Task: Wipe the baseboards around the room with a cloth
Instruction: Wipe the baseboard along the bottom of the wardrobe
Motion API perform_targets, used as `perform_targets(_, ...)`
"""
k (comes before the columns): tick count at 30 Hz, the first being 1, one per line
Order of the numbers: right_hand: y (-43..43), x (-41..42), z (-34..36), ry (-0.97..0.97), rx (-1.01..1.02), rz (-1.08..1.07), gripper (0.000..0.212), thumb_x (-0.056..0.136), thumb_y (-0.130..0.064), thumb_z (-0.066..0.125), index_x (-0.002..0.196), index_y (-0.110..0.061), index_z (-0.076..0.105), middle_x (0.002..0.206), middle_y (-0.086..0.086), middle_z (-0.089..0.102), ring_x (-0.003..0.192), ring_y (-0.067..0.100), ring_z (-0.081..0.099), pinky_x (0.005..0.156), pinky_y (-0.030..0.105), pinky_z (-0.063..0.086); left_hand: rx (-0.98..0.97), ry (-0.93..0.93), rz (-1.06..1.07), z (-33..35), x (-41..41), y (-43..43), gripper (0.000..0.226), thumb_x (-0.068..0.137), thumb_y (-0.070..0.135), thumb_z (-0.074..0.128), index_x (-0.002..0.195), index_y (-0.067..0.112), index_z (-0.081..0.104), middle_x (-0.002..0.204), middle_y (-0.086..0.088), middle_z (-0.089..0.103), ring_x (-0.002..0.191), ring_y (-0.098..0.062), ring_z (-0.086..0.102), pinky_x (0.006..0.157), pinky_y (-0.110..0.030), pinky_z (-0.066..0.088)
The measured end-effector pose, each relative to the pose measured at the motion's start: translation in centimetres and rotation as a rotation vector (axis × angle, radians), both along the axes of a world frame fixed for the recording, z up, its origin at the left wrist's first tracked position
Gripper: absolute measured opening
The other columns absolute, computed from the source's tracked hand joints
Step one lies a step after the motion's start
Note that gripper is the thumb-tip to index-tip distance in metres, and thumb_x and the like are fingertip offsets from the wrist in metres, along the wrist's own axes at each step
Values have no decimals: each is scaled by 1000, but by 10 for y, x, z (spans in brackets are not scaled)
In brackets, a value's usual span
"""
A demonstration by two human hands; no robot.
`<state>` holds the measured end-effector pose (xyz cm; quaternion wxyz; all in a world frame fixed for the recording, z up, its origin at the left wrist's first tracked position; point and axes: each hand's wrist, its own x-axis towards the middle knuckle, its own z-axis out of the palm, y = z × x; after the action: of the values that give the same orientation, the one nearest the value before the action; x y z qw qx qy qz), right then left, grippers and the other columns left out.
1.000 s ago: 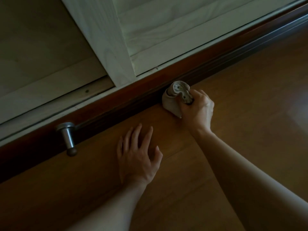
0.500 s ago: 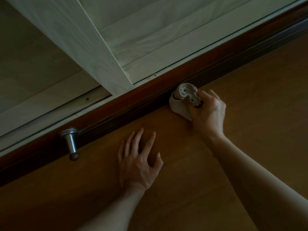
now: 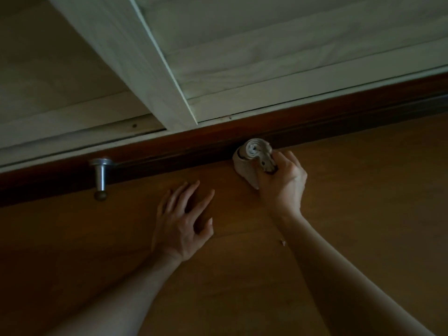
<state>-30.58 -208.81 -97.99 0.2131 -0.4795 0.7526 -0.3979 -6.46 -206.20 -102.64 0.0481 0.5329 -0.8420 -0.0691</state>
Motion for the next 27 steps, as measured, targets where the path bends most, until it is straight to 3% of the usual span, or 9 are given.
perform_targets(3, -4, 0, 3, 54, 57, 48, 31, 86, -39, 69, 98, -11, 71, 91, -3, 61, 77, 13, 58, 66, 34, 52, 26, -37, -5, 3, 0, 1, 59, 91, 55, 44, 149, 42, 44, 159, 0, 36, 146, -28, 32, 118, -56, 23)
perform_targets(7, 0, -11, 3, 122, 77, -97, 16, 85, -24, 74, 87, -9, 69, 86, -2, 61, 77, 15, 58, 66, 29, 41, 97, -58, -28, 8, 0, 1, 58, 93, 60, 39, 148, 44, 43, 159, -1, 35, 147, -28, 30, 118, -57, 22)
perform_targets(12, -5, 4, -1, 138, 54, 30, 17, 85, -24, 73, 84, -8, 68, 84, -1, 60, 70, 13, 53, 62, 30, 44, 124, -115, -68, 9, 2, -2, 59, 96, 67, 30, 152, 48, 32, 164, 7, 26, 149, -24, 26, 118, -57, 19)
perform_targets(16, -2, -18, -2, 161, 21, 6, 16, 84, -24, 73, 88, -8, 69, 84, -2, 59, 73, 14, 55, 65, 28, 42, 144, -149, -55, 9, -2, 0, 58, 98, 68, 20, 154, 52, 16, 167, 10, 16, 153, -22, 18, 119, -58, 17)
perform_targets(21, -4, -26, 6, 102, -48, 118, 53, 77, -57, 55, 84, -6, 69, 83, -2, 57, 70, 17, 55, 59, 33, 47, 186, -194, -32, 15, -8, 1, 61, 93, 76, 0, 151, 58, -7, 167, 13, -8, 155, -21, 0, 122, -57, 7)
perform_targets(24, -5, -37, 2, 131, -35, 170, 31, 84, -37, 68, 90, -7, 69, 88, 3, 61, 74, 21, 58, 63, 42, 53, 225, -202, 89, 25, -30, 10, 66, 86, 81, -5, 149, 60, -11, 168, 12, -7, 154, -21, -5, 123, -57, 4)
perform_targets(27, -4, -50, -1, 153, -36, 113, 23, 86, -29, 69, 89, -6, 69, 87, 5, 61, 73, 23, 58, 65, 46, 54, 241, -191, 191, 24, -55, 27, 74, 83, 83, -7, 151, 56, -8, 168, 10, -7, 154, -21, -7, 122, -58, 4)
